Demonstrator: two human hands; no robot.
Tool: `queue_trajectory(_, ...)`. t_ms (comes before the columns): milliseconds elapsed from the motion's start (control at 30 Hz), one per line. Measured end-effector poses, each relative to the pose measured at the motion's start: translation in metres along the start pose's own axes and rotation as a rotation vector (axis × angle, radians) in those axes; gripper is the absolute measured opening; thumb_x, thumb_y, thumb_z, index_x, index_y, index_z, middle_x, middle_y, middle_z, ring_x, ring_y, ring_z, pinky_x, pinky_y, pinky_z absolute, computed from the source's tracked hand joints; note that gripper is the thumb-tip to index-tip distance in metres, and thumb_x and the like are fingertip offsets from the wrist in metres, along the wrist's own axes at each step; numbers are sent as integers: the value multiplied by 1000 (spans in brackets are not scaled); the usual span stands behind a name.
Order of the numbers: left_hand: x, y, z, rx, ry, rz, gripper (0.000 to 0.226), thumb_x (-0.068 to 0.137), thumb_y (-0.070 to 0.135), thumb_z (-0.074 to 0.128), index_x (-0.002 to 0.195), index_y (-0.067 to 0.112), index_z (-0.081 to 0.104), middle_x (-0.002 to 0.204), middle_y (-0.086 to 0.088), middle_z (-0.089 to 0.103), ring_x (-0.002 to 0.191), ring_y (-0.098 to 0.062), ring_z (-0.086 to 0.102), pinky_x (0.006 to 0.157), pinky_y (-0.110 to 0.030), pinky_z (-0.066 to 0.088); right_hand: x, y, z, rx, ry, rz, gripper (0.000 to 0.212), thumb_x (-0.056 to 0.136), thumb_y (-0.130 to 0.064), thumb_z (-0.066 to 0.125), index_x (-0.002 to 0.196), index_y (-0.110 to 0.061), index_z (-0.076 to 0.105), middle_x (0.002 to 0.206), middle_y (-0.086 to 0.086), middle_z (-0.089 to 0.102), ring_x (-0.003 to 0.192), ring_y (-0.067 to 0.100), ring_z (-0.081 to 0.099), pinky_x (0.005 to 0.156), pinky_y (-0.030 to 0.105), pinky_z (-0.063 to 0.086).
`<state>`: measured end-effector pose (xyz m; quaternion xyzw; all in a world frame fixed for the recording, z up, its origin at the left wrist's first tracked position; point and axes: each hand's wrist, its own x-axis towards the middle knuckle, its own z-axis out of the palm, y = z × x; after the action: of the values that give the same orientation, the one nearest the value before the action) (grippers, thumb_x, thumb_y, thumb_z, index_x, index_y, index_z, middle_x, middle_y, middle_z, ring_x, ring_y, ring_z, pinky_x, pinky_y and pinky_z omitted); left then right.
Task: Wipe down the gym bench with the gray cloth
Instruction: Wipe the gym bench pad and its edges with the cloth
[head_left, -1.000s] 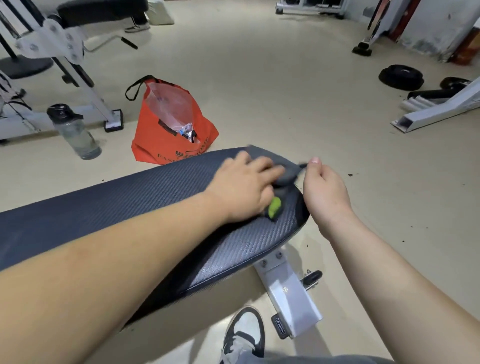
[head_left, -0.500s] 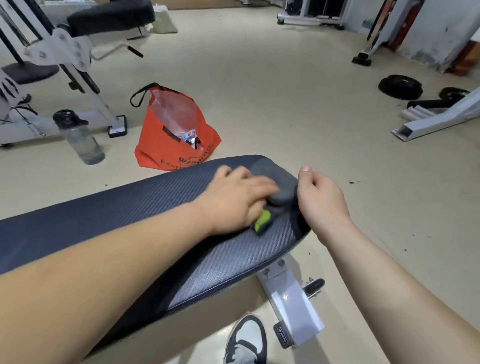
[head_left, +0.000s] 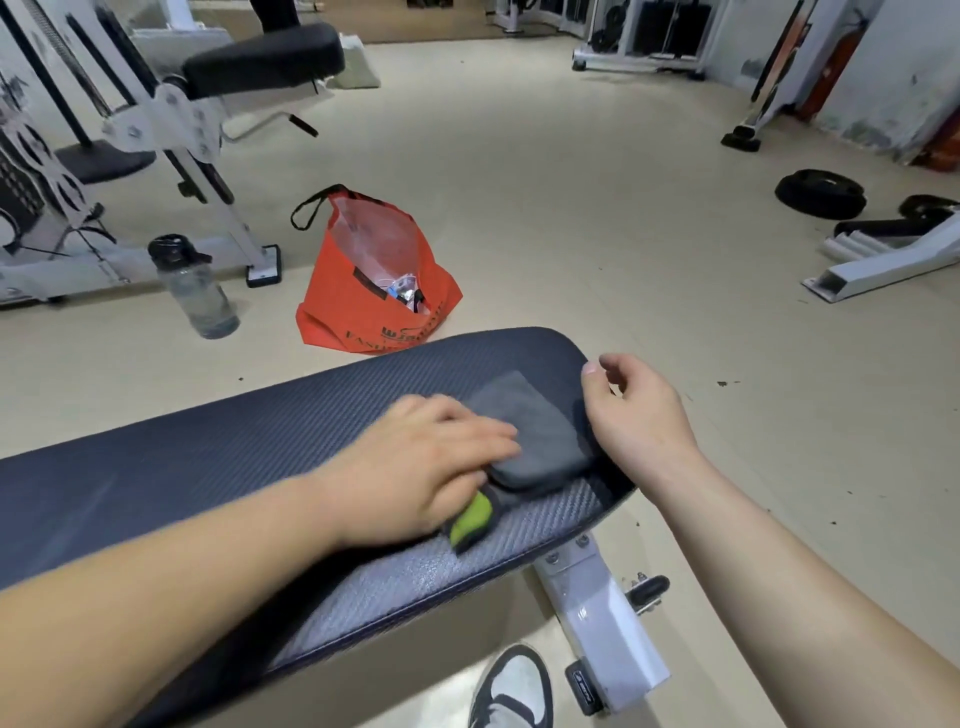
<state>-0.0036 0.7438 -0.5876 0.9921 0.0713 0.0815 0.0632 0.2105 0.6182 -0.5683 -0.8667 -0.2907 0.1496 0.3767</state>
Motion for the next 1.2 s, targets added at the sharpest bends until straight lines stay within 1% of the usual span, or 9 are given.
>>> queue_trajectory(133,31,-32,5,120,77,-571,43,97,39,39,135,30,58,146,10,59,118,-34,53,96,-47,43,1,3,-2,20,-2,19,48,104,-42,47,143,-15,58,146,5,60,137,22,52,108,33,39)
queue_trajectory(233,76,-9,15,167,43,-713,30,99,33,42,124,25,55,139,8,58,118,-36,45,93,-47,36,5,0,0,7,-4,10,48,105,-42,46,145,-17,56,149,3,57,139,21,51,107,33,38)
queue_trajectory(567,76,103,19,53,-15,-164,58,86,57,50,132,22,56,131,2,59,113,-31,47,94,-47,38,2,-2,-10,28,71,5,28,102,-35,49,115,-24,70,128,4,65,123,23,57,98,35,45)
queue_trajectory(667,48,105,14,246,-132,-93,81,80,57,62,147,17,40,148,-2,48,113,-32,47,88,-47,40,-5,-4,-13,22,37,-26,28,100,-33,48,95,-19,73,96,0,72,98,25,65,83,35,51)
queue_trajectory(767,20,108,2,258,-140,-42,67,79,39,69,139,21,48,145,2,54,103,-28,52,77,-41,44,-14,-10,-18,25,-9,-84,33,101,-30,49,85,-10,70,69,1,64,75,27,59,66,33,45)
queue_trajectory(900,-18,101,-30,-270,-63,-225,44,82,40,64,126,36,58,112,11,69,100,-15,58,85,-33,52,-30,-26,-27,218,-178,-129,23,103,-29,57,99,-18,77,95,-1,79,87,19,69,81,27,53)
queue_trajectory(1033,-14,76,-62,-1054,33,-538,27,86,36,78,108,22,72,106,6,76,101,-8,68,100,-34,52,-48,-43,-39,388,-527,-122,35,99,-43,63,101,-12,79,102,6,82,92,12,72,90,27,55)
queue_trajectory(1133,1,63,-78,-1545,62,-664,26,96,24,71,115,6,71,112,-16,75,99,-25,70,90,-36,55,-49,-49,-49,573,-541,-134,40,85,-43,73,106,-9,79,98,2,82,89,8,72,79,19,57)
queue_trajectory(1200,12,52,-81,-1534,114,-741,33,96,29,70,117,3,71,116,-18,76,97,-26,70,85,-36,56,-45,-46,-45,541,-438,-153,41,81,-30,85,119,-18,75,105,-7,80,97,6,74,80,14,55)
